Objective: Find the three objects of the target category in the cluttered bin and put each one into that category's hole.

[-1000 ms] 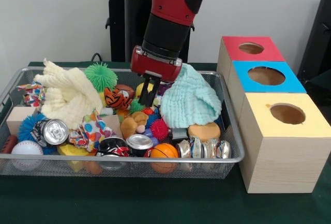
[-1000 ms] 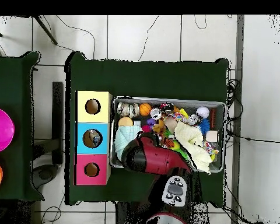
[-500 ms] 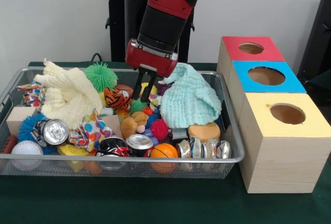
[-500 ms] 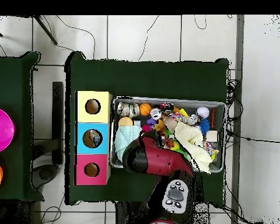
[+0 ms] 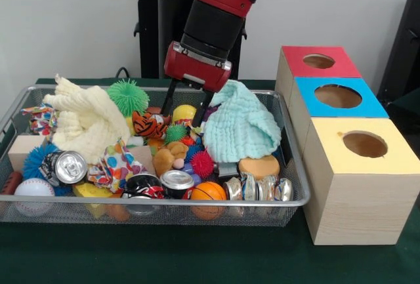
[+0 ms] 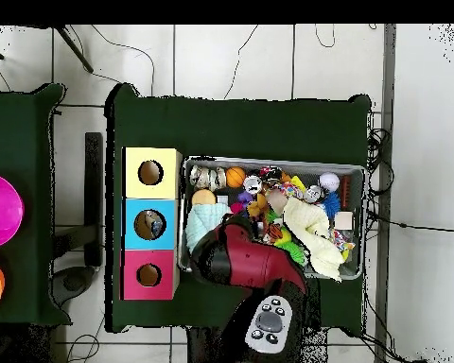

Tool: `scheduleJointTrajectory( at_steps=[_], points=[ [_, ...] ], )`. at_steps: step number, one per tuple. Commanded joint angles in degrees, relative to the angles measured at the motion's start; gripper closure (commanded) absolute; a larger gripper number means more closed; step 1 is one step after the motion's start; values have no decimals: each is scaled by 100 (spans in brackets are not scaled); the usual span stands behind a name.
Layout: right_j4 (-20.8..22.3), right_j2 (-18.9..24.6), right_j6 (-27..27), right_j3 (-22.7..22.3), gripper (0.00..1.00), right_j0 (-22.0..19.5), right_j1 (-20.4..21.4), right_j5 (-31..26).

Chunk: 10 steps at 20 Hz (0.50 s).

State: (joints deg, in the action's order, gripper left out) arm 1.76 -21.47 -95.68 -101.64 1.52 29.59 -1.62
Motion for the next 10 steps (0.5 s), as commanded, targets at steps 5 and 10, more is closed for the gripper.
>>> scheduleJointTrajectory(
  at_steps=[5,10],
  points=[
    [-348,785,-1324,-513,0,78,113,-225],
    [-753,781,-1551,-357,0,407,-163,-158]
  ],
)
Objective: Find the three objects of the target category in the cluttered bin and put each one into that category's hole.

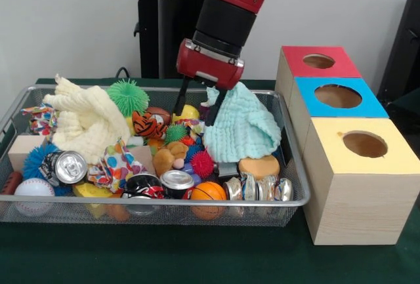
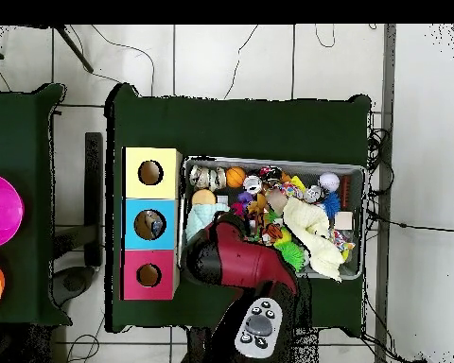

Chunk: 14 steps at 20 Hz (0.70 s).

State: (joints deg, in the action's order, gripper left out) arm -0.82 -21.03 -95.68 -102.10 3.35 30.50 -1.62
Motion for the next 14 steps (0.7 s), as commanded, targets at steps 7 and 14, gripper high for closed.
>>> scheduleJointTrajectory(
  at_steps=[7,14],
  points=[
    [-671,687,-1419,-260,0,268,-438,-70],
    [-699,624,-1312,-78,0,234,-940,248]
  ],
)
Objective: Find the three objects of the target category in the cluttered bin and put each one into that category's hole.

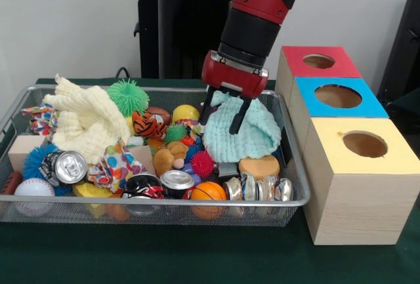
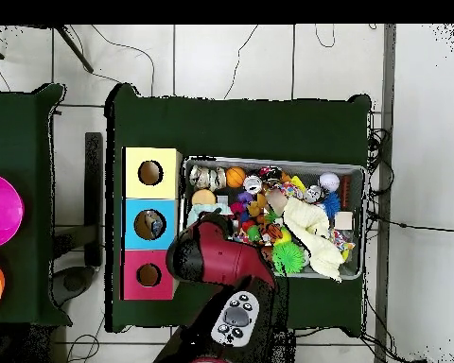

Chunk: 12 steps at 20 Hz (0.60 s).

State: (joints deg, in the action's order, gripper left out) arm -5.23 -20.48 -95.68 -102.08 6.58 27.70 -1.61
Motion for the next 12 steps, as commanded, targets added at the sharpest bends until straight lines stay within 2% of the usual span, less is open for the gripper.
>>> scheduleJointTrajectory(
  at_steps=[1,3,7,12],
  points=[
    [-242,589,-1306,-42,0,-107,-768,333],
    [-195,672,-1310,3,0,-163,-938,541],
    [-150,889,-1346,-21,0,-258,-1006,740],
    [-133,1537,-1473,-88,0,-345,-849,979]
  ],
)
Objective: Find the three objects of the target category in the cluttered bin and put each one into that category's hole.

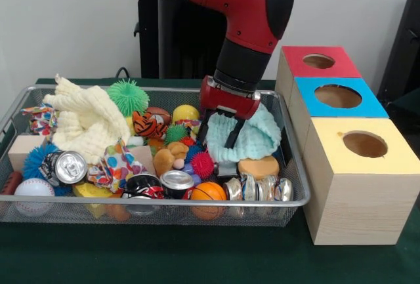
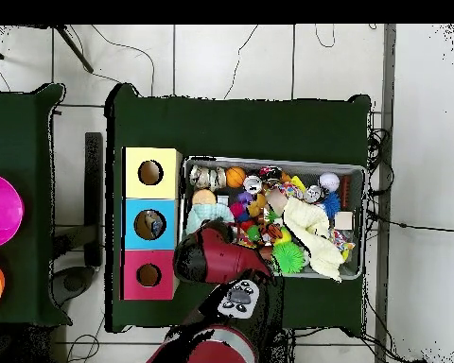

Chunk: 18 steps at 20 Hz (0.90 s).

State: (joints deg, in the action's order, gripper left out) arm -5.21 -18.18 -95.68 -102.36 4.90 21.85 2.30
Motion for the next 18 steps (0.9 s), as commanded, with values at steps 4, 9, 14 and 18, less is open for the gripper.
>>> scheduleJointTrajectory(
  at_steps=[4,9,14,18],
  points=[
    [-115,1475,-1462,-78,0,-212,-242,671],
    [-153,1628,-1473,-104,0,-247,-154,656],
    [-253,683,-1327,-61,0,24,-422,646],
    [59,791,-1135,-110,0,-345,-435,712]
  ],
)
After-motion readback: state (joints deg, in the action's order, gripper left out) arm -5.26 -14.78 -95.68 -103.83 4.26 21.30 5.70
